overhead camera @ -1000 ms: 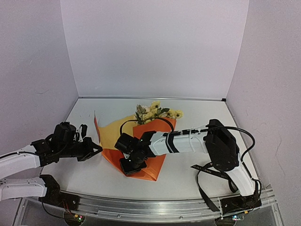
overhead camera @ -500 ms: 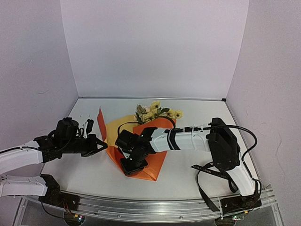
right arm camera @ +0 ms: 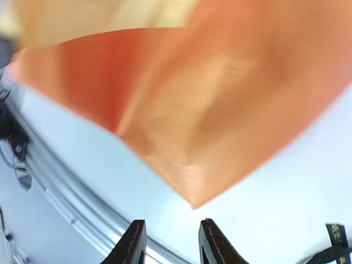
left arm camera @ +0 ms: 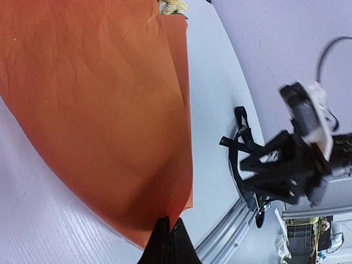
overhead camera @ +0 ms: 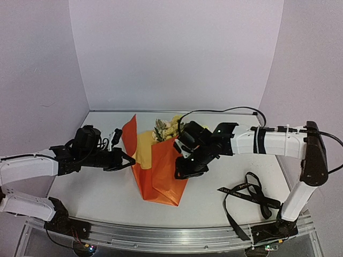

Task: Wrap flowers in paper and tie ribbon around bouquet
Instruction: Fold the 2/3-folded wrapping paper at the center of the board.

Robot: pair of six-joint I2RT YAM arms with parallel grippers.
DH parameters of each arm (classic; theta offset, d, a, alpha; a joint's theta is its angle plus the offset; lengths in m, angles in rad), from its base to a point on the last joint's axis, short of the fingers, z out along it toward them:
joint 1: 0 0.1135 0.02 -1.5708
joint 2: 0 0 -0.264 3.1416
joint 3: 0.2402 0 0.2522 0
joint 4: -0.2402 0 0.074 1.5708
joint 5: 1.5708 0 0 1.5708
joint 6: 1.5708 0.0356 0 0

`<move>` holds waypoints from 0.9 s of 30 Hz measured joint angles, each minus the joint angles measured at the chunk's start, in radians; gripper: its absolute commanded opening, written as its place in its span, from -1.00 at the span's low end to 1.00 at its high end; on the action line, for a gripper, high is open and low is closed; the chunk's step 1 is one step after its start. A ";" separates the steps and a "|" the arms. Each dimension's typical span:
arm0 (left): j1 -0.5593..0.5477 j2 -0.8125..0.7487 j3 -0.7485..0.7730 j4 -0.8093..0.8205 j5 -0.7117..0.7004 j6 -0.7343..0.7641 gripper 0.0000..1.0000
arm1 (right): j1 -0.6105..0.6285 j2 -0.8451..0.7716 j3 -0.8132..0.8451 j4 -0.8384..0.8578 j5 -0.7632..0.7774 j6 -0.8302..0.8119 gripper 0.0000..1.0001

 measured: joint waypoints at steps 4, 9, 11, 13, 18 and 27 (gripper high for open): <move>-0.069 0.106 0.080 0.017 0.005 0.039 -1.00 | -0.095 0.022 -0.121 0.037 0.006 0.061 -0.20; -0.153 0.293 0.209 0.020 0.015 0.087 -1.00 | -0.154 0.087 -0.128 0.079 -0.007 0.109 -0.22; -0.185 0.382 0.273 0.011 0.019 0.104 -1.00 | -0.170 0.096 -0.129 0.099 -0.012 0.127 -0.28; -0.217 0.475 0.342 0.000 0.022 0.125 -1.00 | -0.185 0.097 -0.140 0.126 -0.015 0.146 -0.28; -0.272 0.662 0.482 -0.039 0.029 0.163 -1.00 | -0.210 0.069 -0.234 0.178 0.002 0.182 -0.24; -0.290 0.775 0.575 -0.114 0.045 0.187 -0.99 | -0.232 -0.139 -0.367 0.178 0.066 0.242 0.08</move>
